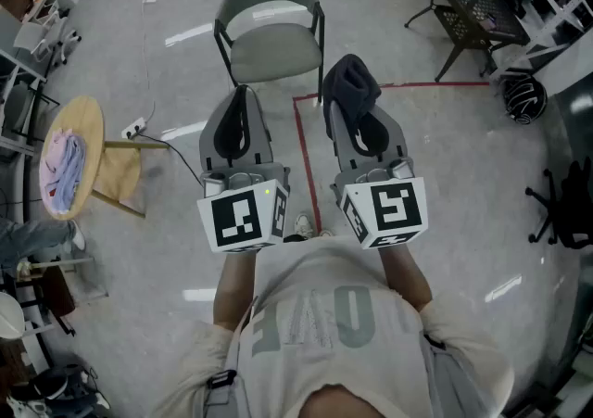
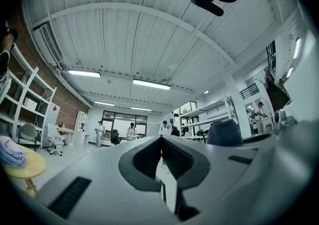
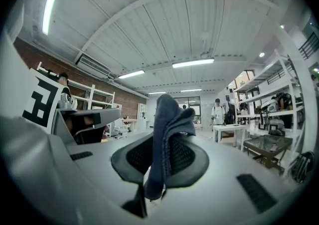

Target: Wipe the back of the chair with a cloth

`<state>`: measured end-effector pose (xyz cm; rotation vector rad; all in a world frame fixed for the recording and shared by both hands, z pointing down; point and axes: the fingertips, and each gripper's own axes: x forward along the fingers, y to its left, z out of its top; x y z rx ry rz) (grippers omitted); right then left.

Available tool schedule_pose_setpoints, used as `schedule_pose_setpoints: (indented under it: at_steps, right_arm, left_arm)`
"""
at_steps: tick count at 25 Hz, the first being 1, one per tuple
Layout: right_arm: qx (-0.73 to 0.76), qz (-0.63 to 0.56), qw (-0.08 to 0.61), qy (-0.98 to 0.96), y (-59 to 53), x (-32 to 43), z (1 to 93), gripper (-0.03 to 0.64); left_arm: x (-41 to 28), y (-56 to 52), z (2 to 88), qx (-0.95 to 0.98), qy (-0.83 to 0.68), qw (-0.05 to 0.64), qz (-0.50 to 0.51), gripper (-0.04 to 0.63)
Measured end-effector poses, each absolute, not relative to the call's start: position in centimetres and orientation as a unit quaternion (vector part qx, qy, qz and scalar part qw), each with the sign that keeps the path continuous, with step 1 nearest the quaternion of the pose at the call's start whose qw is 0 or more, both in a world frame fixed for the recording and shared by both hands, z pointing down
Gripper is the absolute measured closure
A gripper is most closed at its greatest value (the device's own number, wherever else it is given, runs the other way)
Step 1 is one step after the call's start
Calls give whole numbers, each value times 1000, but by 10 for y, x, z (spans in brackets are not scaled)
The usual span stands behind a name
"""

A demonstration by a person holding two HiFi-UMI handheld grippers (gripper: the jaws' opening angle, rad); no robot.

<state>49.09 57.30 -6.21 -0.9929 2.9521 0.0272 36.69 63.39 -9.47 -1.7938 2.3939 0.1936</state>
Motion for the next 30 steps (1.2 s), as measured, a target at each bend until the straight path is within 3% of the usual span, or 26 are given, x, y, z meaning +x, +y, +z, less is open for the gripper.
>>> schedule_pose_setpoints:
  at_steps: [19,30]
  right_arm:
    - [-329,10,9,944,553,442,-51,560]
    - [-348,-23,11,937,481,415,-28,560]
  left_arm:
    - [300,619,-77,-603,791,63,76,578]
    - [257,556,-61,-603,793,58,66,578]
